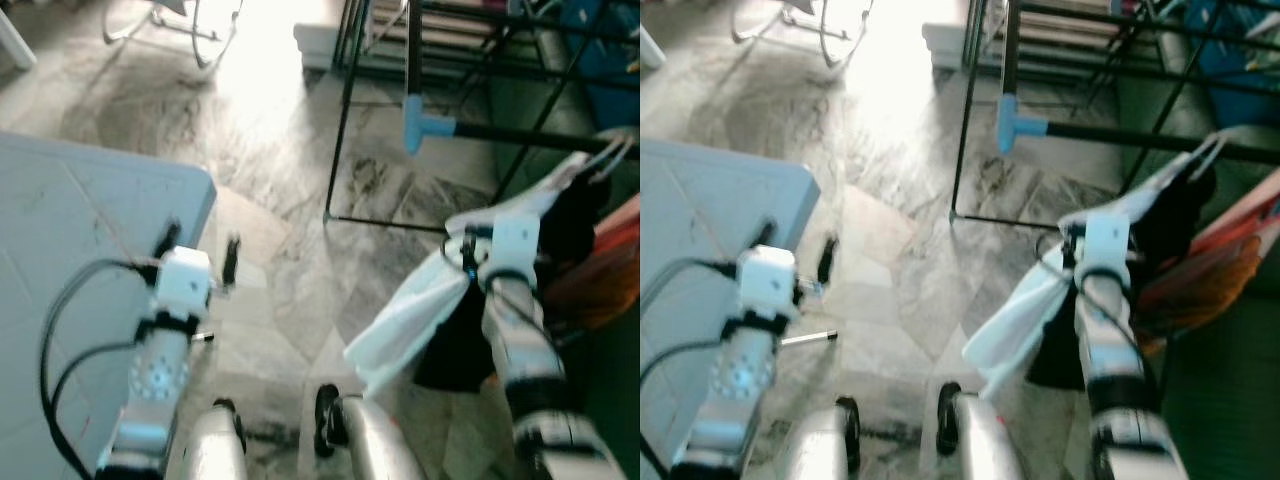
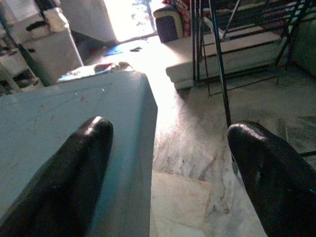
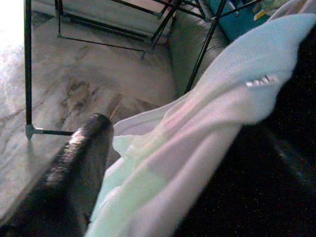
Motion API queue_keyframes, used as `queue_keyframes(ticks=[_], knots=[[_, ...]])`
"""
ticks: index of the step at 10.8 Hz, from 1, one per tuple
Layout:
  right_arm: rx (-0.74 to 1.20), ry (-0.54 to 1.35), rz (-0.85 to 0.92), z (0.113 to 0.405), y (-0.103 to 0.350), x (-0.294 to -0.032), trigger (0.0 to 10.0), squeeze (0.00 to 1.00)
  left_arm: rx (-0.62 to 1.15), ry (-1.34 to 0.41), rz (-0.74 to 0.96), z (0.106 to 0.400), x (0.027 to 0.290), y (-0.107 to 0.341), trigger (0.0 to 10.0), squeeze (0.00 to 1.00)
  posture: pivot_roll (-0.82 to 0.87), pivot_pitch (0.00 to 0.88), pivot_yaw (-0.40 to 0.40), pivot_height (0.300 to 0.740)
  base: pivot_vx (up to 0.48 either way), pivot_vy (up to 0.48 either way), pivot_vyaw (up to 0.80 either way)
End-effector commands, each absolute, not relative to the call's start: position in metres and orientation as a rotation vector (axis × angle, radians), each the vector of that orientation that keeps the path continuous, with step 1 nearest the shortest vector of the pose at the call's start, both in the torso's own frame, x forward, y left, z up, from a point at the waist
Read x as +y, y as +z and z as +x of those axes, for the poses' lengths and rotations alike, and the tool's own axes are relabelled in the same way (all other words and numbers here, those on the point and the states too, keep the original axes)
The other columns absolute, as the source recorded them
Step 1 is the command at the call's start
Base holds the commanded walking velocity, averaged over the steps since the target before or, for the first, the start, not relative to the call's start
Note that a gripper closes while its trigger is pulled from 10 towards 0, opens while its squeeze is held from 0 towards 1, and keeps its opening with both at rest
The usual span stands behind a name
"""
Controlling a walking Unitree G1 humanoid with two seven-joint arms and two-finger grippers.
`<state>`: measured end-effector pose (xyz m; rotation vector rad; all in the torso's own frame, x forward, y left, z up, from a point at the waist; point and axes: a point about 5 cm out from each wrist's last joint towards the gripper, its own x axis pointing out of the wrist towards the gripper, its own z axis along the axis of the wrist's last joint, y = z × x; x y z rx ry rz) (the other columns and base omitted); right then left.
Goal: Hang hanger
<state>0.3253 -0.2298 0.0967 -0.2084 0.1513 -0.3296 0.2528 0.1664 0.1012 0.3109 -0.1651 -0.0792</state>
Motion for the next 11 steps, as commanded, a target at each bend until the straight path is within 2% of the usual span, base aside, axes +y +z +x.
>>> queue_keyframes(ticks=[1,5,7,11], knots=[[0.18,-0.368,-0.182,0.328,0.096,-0.24,0.0,0.0,-0.054,-0.086,0.303,0.245,0.171,0.08,10.0,0.0,0.05,0.259,-0.108,0.74,0.0,0.0,0.0],[0.213,-0.407,-0.175,0.336,0.094,-0.239,0.0,0.0,-0.046,-0.1,0.296,0.242,0.168,0.078,10.0,0.0,0.06,0.264,-0.105,0.74,0.0,0.0,0.0],[0.229,-0.401,-0.153,0.332,0.087,-0.237,0.0,0.0,-0.118,-0.171,0.334,0.243,0.164,0.09,10.0,0.0,0.06,0.267,-0.101,0.74,0.0,0.0,0.0],[0.224,-0.386,-0.15,0.331,0.082,-0.237,0.0,0.0,-0.164,-0.172,0.345,0.264,0.175,0.105,10.0,0.0,0.06,0.242,-0.107,0.74,0.0,0.0,0.0]])
